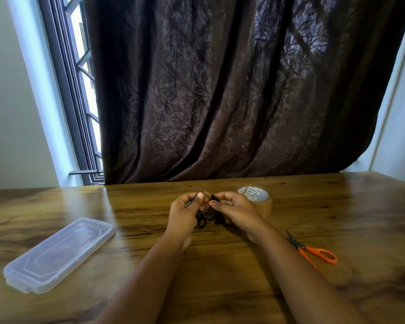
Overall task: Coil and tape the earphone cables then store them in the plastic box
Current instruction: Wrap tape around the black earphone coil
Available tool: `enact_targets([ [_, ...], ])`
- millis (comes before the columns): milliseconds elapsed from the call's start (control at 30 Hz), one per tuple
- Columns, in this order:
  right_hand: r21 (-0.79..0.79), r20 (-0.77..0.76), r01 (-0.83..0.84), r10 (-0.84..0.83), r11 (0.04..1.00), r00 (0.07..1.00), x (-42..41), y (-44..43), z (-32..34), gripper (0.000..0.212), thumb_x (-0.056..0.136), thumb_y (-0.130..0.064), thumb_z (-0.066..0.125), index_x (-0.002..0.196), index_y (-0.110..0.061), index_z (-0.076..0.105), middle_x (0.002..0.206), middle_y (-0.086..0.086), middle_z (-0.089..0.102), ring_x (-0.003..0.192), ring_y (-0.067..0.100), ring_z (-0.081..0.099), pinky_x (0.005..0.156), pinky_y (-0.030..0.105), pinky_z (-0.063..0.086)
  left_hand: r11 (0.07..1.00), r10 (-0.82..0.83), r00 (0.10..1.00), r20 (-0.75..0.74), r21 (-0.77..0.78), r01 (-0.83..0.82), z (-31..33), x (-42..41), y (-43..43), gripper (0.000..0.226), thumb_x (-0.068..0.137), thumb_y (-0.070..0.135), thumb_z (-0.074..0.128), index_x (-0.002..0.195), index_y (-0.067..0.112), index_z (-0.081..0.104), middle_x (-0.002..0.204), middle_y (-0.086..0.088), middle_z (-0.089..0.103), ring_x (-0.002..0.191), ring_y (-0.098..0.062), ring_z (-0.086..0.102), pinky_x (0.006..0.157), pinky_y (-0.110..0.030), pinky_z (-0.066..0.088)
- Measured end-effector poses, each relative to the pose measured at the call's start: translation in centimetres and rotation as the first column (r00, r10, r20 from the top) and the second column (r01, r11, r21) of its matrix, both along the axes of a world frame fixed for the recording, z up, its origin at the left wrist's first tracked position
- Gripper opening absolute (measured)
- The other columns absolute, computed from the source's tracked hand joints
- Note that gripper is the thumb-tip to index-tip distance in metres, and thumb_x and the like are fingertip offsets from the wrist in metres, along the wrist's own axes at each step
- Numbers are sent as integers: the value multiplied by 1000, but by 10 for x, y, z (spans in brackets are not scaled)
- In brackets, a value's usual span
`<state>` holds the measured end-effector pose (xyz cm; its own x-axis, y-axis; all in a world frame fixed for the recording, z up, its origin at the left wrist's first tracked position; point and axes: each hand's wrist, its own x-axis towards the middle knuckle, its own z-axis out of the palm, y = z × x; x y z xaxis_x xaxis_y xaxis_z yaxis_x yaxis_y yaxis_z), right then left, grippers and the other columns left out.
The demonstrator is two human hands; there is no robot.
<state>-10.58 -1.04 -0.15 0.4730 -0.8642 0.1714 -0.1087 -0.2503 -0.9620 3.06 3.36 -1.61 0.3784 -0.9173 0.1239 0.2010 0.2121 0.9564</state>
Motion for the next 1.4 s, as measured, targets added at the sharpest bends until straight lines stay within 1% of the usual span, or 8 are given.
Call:
enact_targets([
  [133, 39, 50, -8, 6, 999, 999, 0, 0, 1, 23, 84, -21, 71, 106, -18, 65, 91, -2, 74, 77, 4, 67, 60, 18, 47, 999, -38, 986, -165, -7, 37, 4, -1, 3, 15, 96, 14, 52, 100, 5, 63, 90, -12, 72, 77, -17, 71, 61, -26, 56],
  [367, 92, 133, -4, -9, 996, 991, 9, 3, -4, 31, 80, -9, 73, 109, -13, 61, 90, 1, 71, 87, 16, 69, 73, 29, 56, 999, -49, 970, -238, -6, 49, 3, -3, 2, 14, 95, 5, 50, 106, 9, 58, 97, -11, 70, 90, -19, 68, 72, -30, 57],
  [700, 131, 271, 112, -144, 985, 952, 14, -6, -7, 30, 90, 2, 54, 102, -26, 52, 94, 8, 61, 93, 26, 65, 75, 37, 57, 1000, -5, 1000, 18, 19, 4, 2, -6, 0, 18, 94, -1, 51, 102, 14, 58, 104, -10, 66, 93, -20, 67, 68, -25, 54],
  [800, 51, 198, 126, -134, 991, 971, 13, -6, -8, 33, 89, 1, 53, 103, -29, 50, 98, 6, 60, 90, 19, 63, 66, 26, 51, 998, -26, 997, 72, 64, 21, 3, -8, -1, 16, 97, 6, 47, 104, 16, 58, 103, -8, 66, 88, -18, 65, 67, -26, 53],
  [900, 3, 126, 109, -109, 994, 986, 15, -4, -9, 34, 88, 1, 53, 103, -29, 53, 105, 6, 60, 100, 21, 61, 83, 34, 54, 996, -29, 994, 103, 91, 19, 2, -8, -1, 16, 100, 11, 44, 104, 16, 58, 97, -4, 64, 75, -11, 58, 54, -20, 45],
  [1033, -161, 7, 171, -172, 972, 985, 14, -6, -8, 32, 83, 1, 56, 93, -30, 53, 98, -1, 61, 94, 15, 59, 81, 36, 54, 994, -53, 990, 132, 106, 39, 1, -7, -2, 15, 99, 14, 45, 103, 16, 59, 95, -6, 62, 73, -12, 54, 56, -22, 41],
  [1167, -18, 69, 108, -106, 994, 992, 7, -7, -9, 27, 83, 2, 61, 97, -20, 55, 90, 1, 62, 83, 14, 60, 65, 23, 50, 994, -48, 993, 110, 107, 36, -1, -5, -2, 14, 98, 11, 47, 100, 15, 60, 92, -7, 62, 71, -13, 52, 59, -23, 42],
  [1400, 207, 215, 50, -95, 977, 972, -2, -10, -10, 29, 81, -2, 71, 104, -11, 54, 84, 7, 66, 72, 17, 65, 64, 31, 57, 992, -10, 997, -74, 122, 20, -2, 4, -2, 14, 96, 6, 49, 106, 9, 59, 97, -9, 66, 83, -13, 65, 70, -25, 54],
])
